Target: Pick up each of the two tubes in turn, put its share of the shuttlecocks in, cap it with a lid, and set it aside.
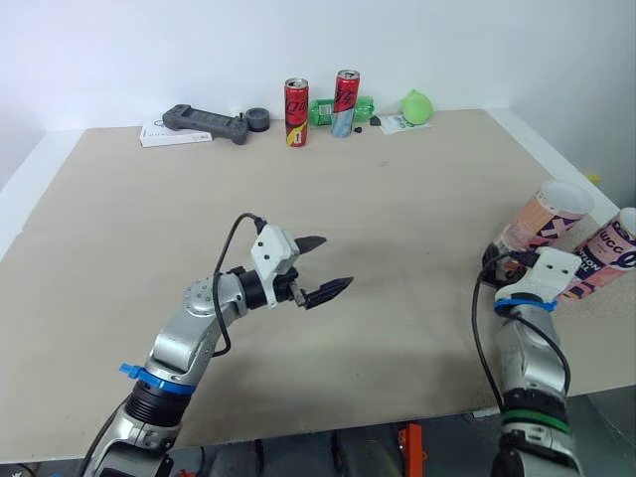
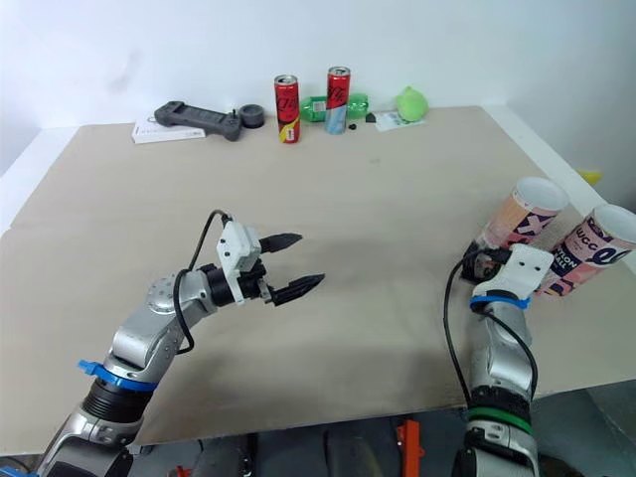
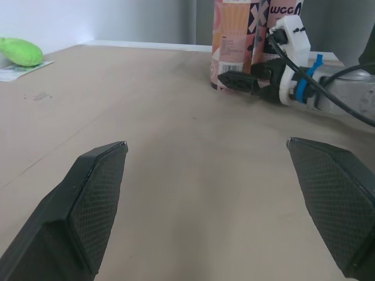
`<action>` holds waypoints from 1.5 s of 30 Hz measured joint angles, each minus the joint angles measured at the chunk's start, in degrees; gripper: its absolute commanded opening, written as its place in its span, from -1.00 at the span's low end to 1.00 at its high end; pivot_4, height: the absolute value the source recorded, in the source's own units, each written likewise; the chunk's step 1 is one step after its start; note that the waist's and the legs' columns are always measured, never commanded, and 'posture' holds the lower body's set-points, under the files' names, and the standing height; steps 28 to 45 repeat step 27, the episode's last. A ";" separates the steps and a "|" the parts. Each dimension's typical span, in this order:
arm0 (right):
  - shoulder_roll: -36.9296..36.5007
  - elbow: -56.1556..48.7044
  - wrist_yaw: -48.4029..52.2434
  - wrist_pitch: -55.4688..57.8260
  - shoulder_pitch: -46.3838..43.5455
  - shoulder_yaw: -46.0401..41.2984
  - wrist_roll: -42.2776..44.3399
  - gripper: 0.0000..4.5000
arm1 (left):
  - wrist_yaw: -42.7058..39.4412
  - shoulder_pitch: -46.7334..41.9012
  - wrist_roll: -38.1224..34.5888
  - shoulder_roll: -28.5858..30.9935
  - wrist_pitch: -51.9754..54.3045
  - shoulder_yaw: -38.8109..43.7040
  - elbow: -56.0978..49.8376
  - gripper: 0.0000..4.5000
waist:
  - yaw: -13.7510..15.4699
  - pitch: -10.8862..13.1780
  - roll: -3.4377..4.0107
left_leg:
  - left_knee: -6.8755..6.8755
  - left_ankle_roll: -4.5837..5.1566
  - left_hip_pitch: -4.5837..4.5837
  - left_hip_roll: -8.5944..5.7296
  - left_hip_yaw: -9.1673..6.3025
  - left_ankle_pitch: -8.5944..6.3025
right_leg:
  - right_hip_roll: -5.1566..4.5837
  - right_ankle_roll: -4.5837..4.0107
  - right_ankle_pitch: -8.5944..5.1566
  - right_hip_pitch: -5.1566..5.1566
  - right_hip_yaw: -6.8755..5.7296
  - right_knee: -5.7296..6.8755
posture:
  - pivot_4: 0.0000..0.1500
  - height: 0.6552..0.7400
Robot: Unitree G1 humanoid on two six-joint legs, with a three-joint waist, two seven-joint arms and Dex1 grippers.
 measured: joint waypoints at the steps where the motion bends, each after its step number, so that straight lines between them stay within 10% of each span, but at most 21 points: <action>1: 0.12 -2.41 0.00 1.11 1.26 0.11 0.27 0.98 | -0.01 0.05 0.00 -0.06 -0.06 0.00 0.16 1.00 | 0.01 -0.01 0.02 | 0.00 0.01 0.00 0.00 0.00 0.00 | 0.00 0.00 0.00 0.00 0.00 0.00 | 1.00 1.00; 13: -10.01 -29.92 26.99 15.67 16.31 11.99 12.08 0.98 | 6.30 9.72 0.97 3.46 -0.78 8.90 -0.16 1.00 | -0.28 -0.01 0.16 | 0.05 0.23 0.06 0.07 0.03 0.07 | 0.02 -0.25 -0.09 0.00 0.00 0.00 | 1.00 1.00; 45: -11.31 -24.11 37.74 19.24 6.83 20.23 10.78 0.98 | 7.97 18.13 1.05 7.71 -1.15 13.69 -6.28 1.00 | 1.17 0.12 -0.15 | -0.01 0.13 -0.09 0.02 0.03 0.12 | 0.00 -0.29 -0.13 -0.09 0.00 -0.03 | 1.00 1.00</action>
